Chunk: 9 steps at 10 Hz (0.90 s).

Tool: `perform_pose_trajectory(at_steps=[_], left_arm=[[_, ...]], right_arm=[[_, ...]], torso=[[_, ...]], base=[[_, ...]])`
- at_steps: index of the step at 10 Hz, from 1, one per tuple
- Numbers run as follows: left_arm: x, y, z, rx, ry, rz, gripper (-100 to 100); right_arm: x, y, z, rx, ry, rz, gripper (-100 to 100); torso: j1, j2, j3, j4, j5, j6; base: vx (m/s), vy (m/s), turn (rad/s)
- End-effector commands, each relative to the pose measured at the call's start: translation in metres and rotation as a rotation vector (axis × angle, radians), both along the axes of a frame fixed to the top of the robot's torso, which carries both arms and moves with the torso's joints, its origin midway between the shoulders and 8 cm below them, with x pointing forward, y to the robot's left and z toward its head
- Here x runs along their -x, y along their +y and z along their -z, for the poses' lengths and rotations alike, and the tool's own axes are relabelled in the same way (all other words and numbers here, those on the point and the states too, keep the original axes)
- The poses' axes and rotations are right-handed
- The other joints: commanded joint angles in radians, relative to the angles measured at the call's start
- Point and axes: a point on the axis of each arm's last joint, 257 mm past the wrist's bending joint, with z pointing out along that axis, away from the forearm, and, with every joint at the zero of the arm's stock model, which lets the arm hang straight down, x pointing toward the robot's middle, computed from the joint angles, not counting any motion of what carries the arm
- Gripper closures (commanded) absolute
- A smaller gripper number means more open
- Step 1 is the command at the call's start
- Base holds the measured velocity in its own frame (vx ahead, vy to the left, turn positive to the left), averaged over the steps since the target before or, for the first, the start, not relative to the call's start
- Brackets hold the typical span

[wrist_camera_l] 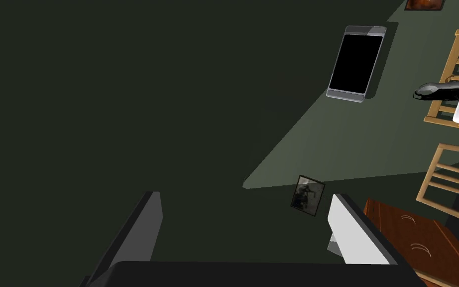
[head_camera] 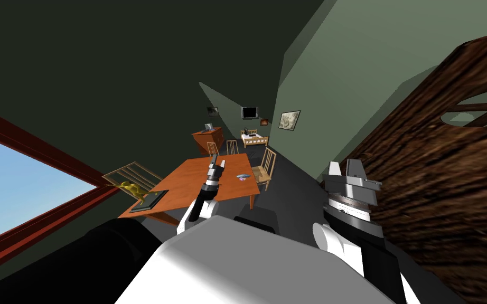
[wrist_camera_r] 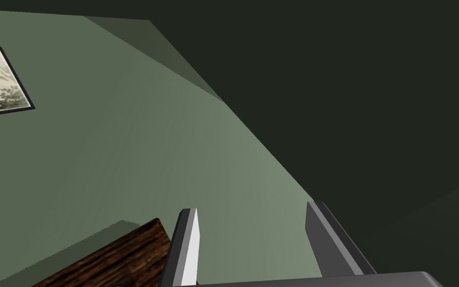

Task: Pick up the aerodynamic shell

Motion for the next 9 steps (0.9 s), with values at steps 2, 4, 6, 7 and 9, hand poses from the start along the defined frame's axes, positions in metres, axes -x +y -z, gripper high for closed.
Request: perform_pose_trajectory(at_steps=[2,4,6,7,9], left_arm=[[-0.020,0.013,0.037,-0.022,0.115,-0.011,-100],[-0.027,0.019,0.053,-0.029,0.163,-0.018,-100],[-0.040,0.035,0.086,-0.041,0.263,-0.038,-100],[-0.045,0.044,0.100,-0.047,0.305,-0.048,-100],[-0.052,0.055,0.123,-0.049,0.376,-0.065,-100]], right_arm=[[0.000,0.000,0.000,0.000,0.000,0.000,0],[0.000,0.000,0.000,0.000,0.000,0.000,0],[0.000,0.000,0.000,0.000,0.000,0.000,0],[0.000,0.000,0.000,0.000,0.000,0.000,0],[0.000,0.000,0.000,0.000,0.000,0.000,0]], torso=[[-0.003,-0.001,-0.001,0.000,-0.001,0.000],[-0.001,-0.003,-0.002,-0.001,0.000,0.000],[0.000,-0.004,-0.002,-0.001,0.000,0.000],[-0.003,-0.004,-0.003,-0.001,-0.001,0.000],[-0.003,-0.003,-0.002,-0.001,-0.001,0.000]], base=[[0.042,-0.224,0.002],[0.061,-0.132,0.005],[0.071,-0.186,0.005],[0.075,-0.267,0.020],[0.046,-0.157,0.008]])
